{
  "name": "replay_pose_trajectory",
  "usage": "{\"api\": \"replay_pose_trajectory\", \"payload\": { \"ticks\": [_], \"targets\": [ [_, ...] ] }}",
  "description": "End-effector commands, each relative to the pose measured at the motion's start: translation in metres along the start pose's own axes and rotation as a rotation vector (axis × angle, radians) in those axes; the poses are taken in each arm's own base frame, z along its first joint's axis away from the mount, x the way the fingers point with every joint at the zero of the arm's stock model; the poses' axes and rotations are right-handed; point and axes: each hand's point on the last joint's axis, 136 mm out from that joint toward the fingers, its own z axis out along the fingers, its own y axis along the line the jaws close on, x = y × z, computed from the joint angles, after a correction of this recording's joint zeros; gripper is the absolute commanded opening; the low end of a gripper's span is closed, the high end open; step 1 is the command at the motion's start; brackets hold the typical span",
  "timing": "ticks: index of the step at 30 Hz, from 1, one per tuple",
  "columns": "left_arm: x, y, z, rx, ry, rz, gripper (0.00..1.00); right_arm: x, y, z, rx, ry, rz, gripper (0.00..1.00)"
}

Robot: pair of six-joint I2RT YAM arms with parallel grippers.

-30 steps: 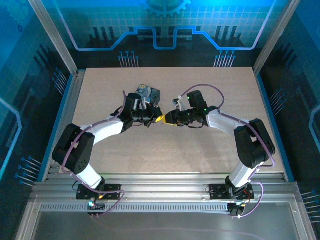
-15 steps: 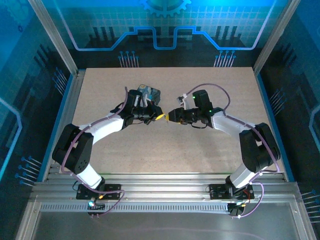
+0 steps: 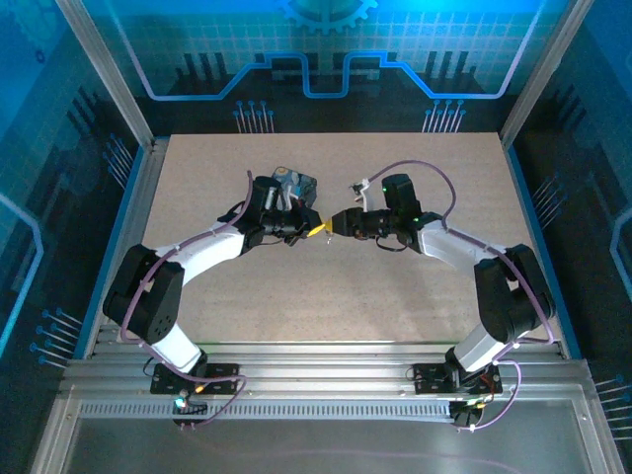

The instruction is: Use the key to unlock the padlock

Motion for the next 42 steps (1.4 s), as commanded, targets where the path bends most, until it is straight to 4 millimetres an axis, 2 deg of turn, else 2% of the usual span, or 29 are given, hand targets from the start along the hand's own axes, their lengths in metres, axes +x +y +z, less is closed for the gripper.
{"api": "replay_pose_trajectory", "payload": {
  "ticks": [1,7,11,17,24,26,30,38,42],
  "targets": [
    [-0.001,-0.017,-0.002,0.052,0.017,0.018,0.0,0.002,-0.003,0.005,-0.006,0.012,-0.005,0.41],
    [0.002,-0.018,-0.003,0.053,0.027,0.026,0.0,0.001,-0.011,0.005,0.012,0.008,-0.007,0.42],
    [0.003,-0.02,-0.002,0.066,0.032,0.023,0.0,0.005,-0.01,0.009,-0.01,0.028,-0.001,0.39],
    [0.0,-0.022,0.001,0.095,0.028,-0.004,0.0,0.011,-0.005,0.013,-0.053,0.04,0.011,0.26],
    [-0.001,-0.021,0.002,0.109,0.027,-0.014,0.0,0.009,-0.005,0.008,-0.083,0.013,0.037,0.17],
    [-0.002,-0.02,0.0,0.112,0.018,-0.015,0.0,0.01,-0.005,0.007,-0.089,0.011,0.042,0.18],
    [-0.004,-0.017,-0.002,0.114,0.011,-0.021,0.0,0.009,-0.006,0.003,-0.088,0.002,0.048,0.29],
    [-0.003,-0.017,-0.001,0.124,0.016,-0.025,0.0,0.0,-0.002,-0.002,-0.1,-0.033,0.049,0.34],
    [-0.004,-0.018,-0.001,0.126,0.015,-0.024,0.0,-0.005,0.001,-0.007,-0.099,-0.054,0.045,0.39]
  ]
}}
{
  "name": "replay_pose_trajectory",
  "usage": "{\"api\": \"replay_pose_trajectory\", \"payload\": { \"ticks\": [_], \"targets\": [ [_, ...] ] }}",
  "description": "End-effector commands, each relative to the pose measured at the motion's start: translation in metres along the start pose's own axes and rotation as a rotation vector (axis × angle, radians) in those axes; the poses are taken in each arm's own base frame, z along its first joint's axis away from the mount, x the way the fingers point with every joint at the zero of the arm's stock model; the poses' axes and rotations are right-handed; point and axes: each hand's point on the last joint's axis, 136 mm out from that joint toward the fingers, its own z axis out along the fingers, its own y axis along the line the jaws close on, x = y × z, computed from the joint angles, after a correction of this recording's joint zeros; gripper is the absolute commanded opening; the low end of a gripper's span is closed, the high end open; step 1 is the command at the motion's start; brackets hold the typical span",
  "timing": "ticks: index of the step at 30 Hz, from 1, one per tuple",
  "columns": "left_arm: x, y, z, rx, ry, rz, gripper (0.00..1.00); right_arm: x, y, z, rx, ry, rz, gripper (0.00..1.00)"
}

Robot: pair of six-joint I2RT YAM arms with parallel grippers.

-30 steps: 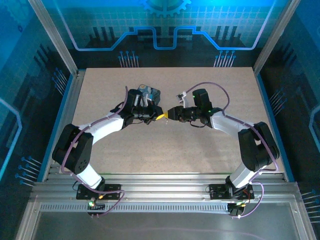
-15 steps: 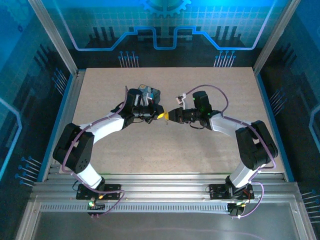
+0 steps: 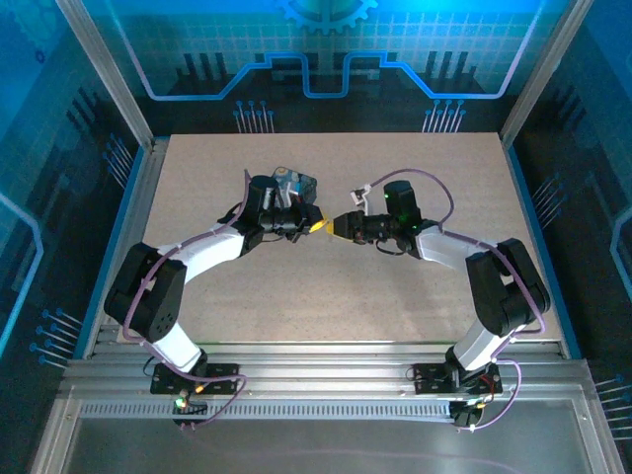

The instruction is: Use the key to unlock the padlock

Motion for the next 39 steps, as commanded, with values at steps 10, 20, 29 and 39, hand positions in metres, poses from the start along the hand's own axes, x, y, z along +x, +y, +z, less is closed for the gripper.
{"api": "replay_pose_trajectory", "payload": {
  "ticks": [10,20,29,39],
  "targets": [
    [0.003,-0.003,-0.001,0.027,0.018,0.003,0.0,-0.011,0.016,-0.011,-0.045,-0.038,-0.034,0.28],
    [0.001,-0.004,0.0,0.036,0.015,-0.003,0.0,-0.009,0.021,-0.007,-0.081,-0.027,-0.026,0.18],
    [0.001,-0.003,0.0,0.037,0.013,-0.006,0.0,-0.004,0.016,-0.006,-0.093,-0.023,-0.008,0.05],
    [-0.002,-0.002,-0.004,0.028,-0.006,-0.005,0.28,0.0,0.009,-0.007,-0.062,-0.029,-0.014,0.0]
  ]
}}
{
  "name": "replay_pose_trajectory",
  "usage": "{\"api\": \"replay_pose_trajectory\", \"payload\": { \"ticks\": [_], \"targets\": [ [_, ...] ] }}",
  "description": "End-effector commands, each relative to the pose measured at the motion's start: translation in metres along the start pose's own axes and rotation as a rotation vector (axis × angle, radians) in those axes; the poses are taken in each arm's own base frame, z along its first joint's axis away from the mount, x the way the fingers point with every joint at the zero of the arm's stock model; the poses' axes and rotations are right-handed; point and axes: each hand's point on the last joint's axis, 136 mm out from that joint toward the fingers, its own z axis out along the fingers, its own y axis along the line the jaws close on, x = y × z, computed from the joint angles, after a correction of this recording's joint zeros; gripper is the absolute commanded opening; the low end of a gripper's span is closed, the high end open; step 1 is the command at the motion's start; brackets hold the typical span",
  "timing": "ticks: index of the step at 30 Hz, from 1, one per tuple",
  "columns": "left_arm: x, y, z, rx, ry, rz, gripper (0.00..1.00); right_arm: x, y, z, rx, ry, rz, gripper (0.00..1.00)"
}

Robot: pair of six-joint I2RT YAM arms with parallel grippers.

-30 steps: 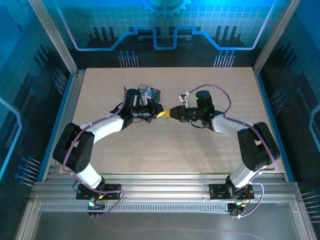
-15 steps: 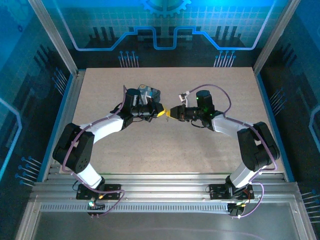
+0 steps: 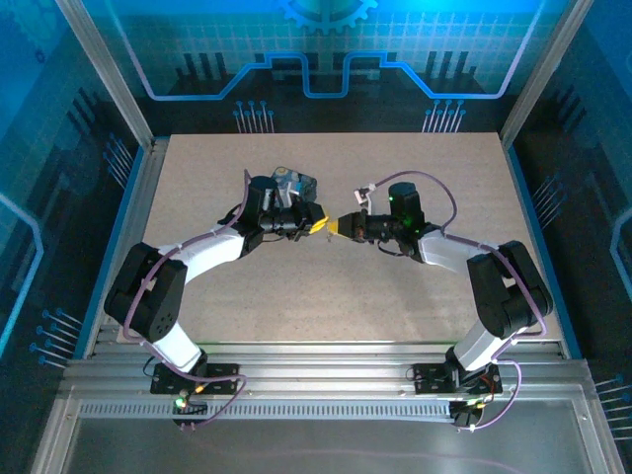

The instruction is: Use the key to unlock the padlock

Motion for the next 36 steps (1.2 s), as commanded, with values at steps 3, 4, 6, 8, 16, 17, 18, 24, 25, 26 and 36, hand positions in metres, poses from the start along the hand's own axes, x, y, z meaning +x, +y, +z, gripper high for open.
{"api": "replay_pose_trajectory", "payload": {
  "ticks": [3,4,6,8,16,17,18,24,25,26,36],
  "targets": [
    [-0.007,0.003,-0.009,-0.013,-0.027,0.001,0.41,0.006,-0.002,-0.004,0.019,0.026,-0.05,0.0],
    [-0.008,0.003,-0.011,-0.022,-0.03,0.003,0.43,0.007,-0.003,-0.004,0.031,0.031,-0.055,0.0],
    [-0.009,0.005,-0.014,-0.04,-0.037,0.013,0.47,0.011,-0.007,-0.005,0.055,0.044,-0.054,0.0],
    [-0.01,0.008,-0.016,-0.068,-0.046,0.02,0.5,0.013,-0.009,-0.006,0.07,0.054,-0.061,0.0],
    [-0.02,0.042,-0.021,-0.283,-0.085,0.038,0.54,0.013,-0.018,-0.009,0.138,0.074,-0.08,0.0],
    [-0.023,0.041,-0.019,-0.282,-0.086,0.038,0.54,0.013,-0.019,-0.009,0.147,0.077,-0.08,0.0],
    [-0.024,0.041,-0.016,-0.281,-0.084,0.034,0.54,0.013,-0.022,-0.01,0.158,0.078,-0.079,0.0],
    [-0.041,0.053,0.002,-0.332,-0.1,0.014,0.54,0.014,-0.03,-0.013,0.203,0.081,-0.071,0.0],
    [-0.045,0.056,0.004,-0.344,-0.106,0.012,0.54,0.014,-0.031,-0.015,0.21,0.082,-0.071,0.0],
    [-0.047,0.058,0.005,-0.357,-0.111,0.012,0.54,0.014,-0.031,-0.015,0.214,0.082,-0.074,0.0],
    [-0.074,0.091,-0.008,-0.538,-0.213,0.022,0.54,0.013,-0.034,-0.016,0.227,0.091,-0.074,0.0]
  ]
}}
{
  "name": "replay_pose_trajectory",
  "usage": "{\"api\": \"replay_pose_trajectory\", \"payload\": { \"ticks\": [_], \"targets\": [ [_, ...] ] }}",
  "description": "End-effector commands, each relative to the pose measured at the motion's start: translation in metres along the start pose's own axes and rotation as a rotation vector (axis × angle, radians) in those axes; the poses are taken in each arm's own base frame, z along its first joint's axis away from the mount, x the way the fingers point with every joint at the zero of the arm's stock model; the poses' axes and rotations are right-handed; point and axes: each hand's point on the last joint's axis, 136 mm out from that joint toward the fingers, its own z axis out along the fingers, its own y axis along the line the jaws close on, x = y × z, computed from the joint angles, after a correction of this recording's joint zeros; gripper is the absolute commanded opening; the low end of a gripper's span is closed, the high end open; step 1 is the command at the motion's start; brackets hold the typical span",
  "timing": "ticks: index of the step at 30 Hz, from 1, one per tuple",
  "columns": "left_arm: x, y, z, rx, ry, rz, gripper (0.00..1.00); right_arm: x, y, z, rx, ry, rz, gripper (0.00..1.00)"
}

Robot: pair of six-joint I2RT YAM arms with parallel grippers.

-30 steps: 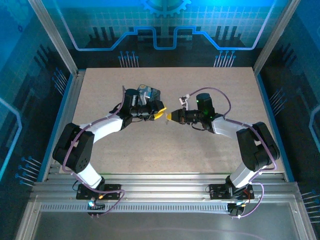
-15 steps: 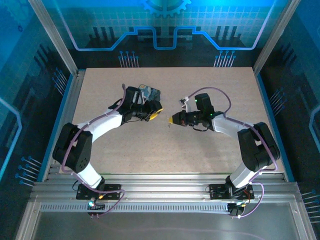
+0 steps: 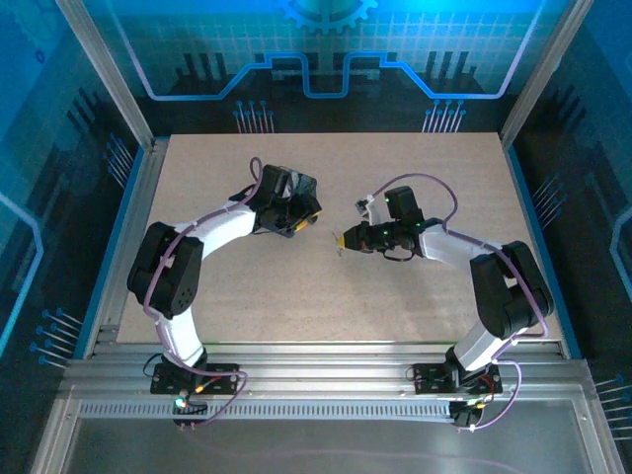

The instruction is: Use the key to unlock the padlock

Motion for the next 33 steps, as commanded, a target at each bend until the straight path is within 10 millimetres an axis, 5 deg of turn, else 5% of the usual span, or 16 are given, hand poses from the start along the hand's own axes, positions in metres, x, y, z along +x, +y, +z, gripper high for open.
{"api": "replay_pose_trajectory", "payload": {
  "ticks": [1,16,25,33],
  "targets": [
    [-0.018,0.026,-0.005,-0.12,-0.071,0.014,0.54,-0.013,0.008,-0.008,-0.005,-0.025,-0.035,0.0],
    [-0.084,0.072,-0.036,-0.274,-0.213,0.06,0.55,-0.017,0.009,-0.002,-0.02,-0.01,-0.029,0.0],
    [-0.062,0.073,-0.013,-0.333,-0.195,0.102,0.6,-0.013,0.008,0.001,-0.021,0.003,-0.027,0.0],
    [-0.067,0.084,0.009,-0.391,-0.204,0.091,0.6,-0.01,0.01,0.0,-0.019,0.016,-0.038,0.0]
  ]
}}
